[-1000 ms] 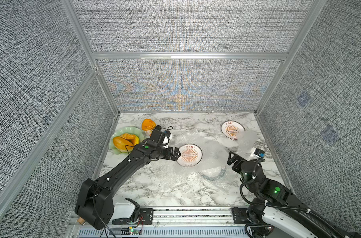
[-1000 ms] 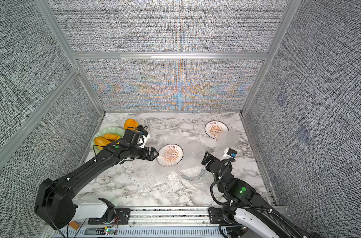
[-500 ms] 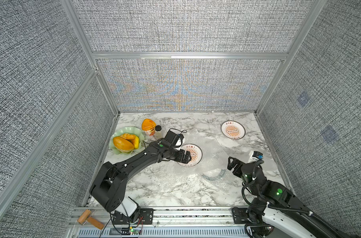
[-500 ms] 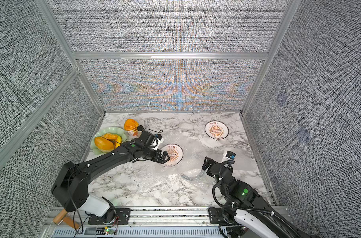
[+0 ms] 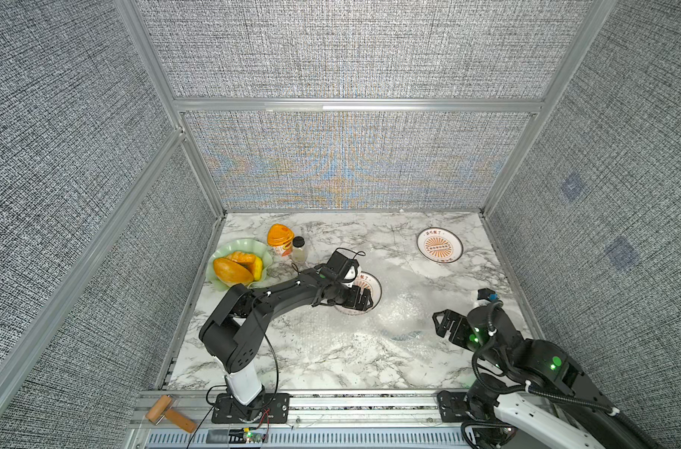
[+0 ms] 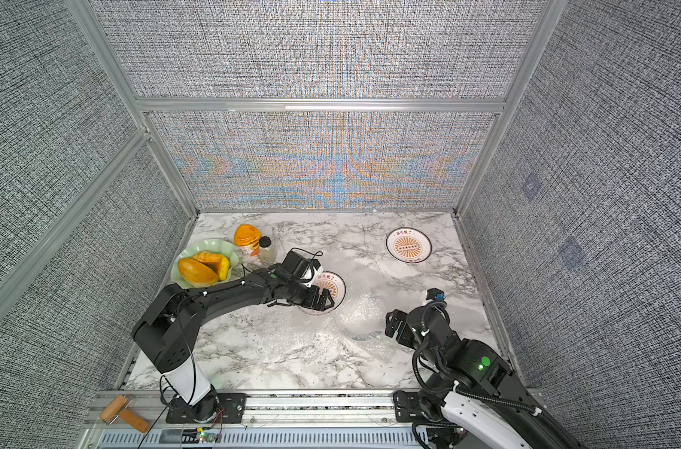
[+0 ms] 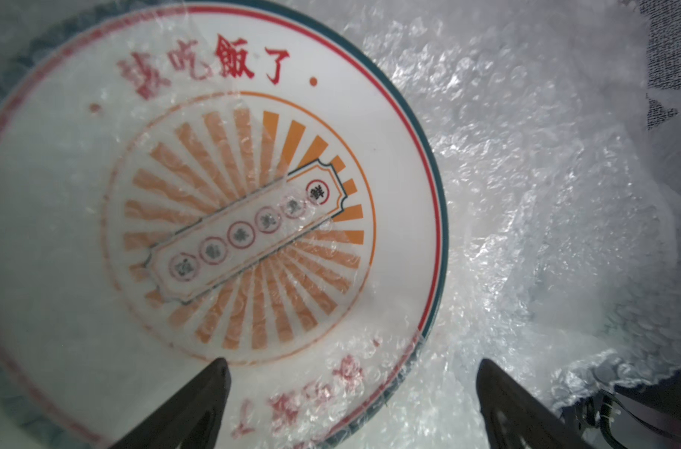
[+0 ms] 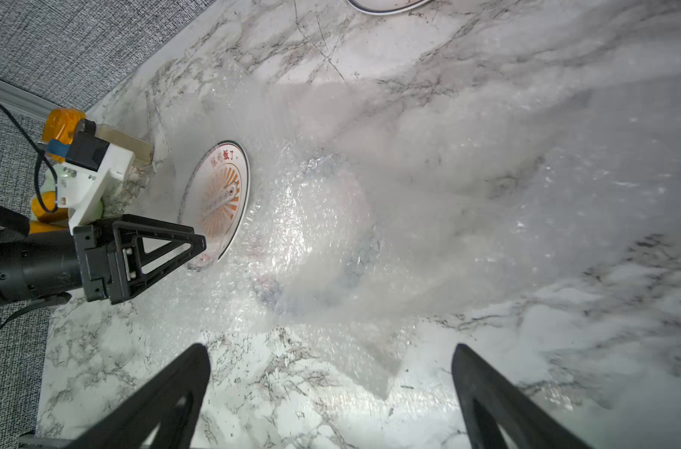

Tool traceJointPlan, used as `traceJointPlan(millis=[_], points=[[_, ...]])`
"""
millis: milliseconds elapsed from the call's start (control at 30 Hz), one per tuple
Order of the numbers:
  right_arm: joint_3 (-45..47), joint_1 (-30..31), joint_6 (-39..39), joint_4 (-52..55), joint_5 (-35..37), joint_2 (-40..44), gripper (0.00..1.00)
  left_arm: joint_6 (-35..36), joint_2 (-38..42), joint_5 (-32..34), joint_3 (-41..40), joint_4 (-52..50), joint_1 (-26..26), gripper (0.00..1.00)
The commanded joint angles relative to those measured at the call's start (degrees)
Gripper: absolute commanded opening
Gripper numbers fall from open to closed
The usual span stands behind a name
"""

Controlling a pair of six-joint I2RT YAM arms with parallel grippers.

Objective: Unpack dinner plates from bubble wrap
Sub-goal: Unwrap the bubble wrap.

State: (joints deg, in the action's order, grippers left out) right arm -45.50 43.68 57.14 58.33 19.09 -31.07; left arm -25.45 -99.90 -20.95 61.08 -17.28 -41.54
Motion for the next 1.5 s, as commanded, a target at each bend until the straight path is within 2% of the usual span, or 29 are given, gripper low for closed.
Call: traceJointPlan(millis=[0, 133, 300, 367, 500, 733, 933, 1000, 1100, 1200, 1367, 1467], points=[[-4.4, -0.3, 4.2, 10.6, 2.5, -2.0, 0.99, 0.2, -0.3, 0.9, -0.5, 0.8, -0.1, 0.99], [-13.0, -0.4, -2.3, 11.3, 5.4, -5.5, 0.99, 0.2, -0.2, 1.2, -1.8, 1.5, -0.1, 0.99], [-17.4, -0.6, -11.4, 3.6, 1.7, -15.0, 0.99, 0.2, -1.1, 1.6, -0.7, 0.3, -0.1, 0.99], [-17.7, -0.9, -14.0, -0.3, -0.7, -18.6, 0.99, 0.2, -0.9, 2.0, 0.0, -0.5, -0.1, 0.99], [-15.8, -4.1, -18.8, -11.8, -10.7, -24.3, 0.99, -0.3, 2.0, 2.1, 1.4, -2.5, -0.9, 0.99], [-11.8, -13.1, -20.7, -26.2, -25.8, -32.8, 0.99, 0.4, 5.1, 14.8, 6.4, -12.8, -8.1, 0.99], [-9.9, -18.4, -20.9, -29.4, -29.9, -35.1, 0.99, -1.3, 3.1, 20.2, 6.0, -15.2, -13.2, 0.99], [-8.7, -19.2, -20.7, -30.5, -31.2, -34.8, 0.99, -2.0, 2.3, 21.1, 6.2, -15.5, -13.6, 0.94], [-7.9, -19.7, -20.4, -30.9, -32.0, -34.3, 0.99, -3.7, -0.1, 23.3, 8.5, -18.4, -13.6, 0.75], [-5.7, -20.1, -20.3, -31.0, -32.4, -33.6, 0.99, -4.6, -5.0, 25.7, 13.1, -23.7, -14.0, 0.61], [-5.2, -20.9, -20.4, -31.2, -33.0, -32.6, 0.99, -4.9, -6.7, 25.7, 13.6, -23.0, -14.7, 0.56], [-5.4, -20.9, -20.4, -31.6, -33.7, -32.8, 0.99, -6.0, -6.1, 27.1, 14.1, -23.9, -14.7, 0.46]])
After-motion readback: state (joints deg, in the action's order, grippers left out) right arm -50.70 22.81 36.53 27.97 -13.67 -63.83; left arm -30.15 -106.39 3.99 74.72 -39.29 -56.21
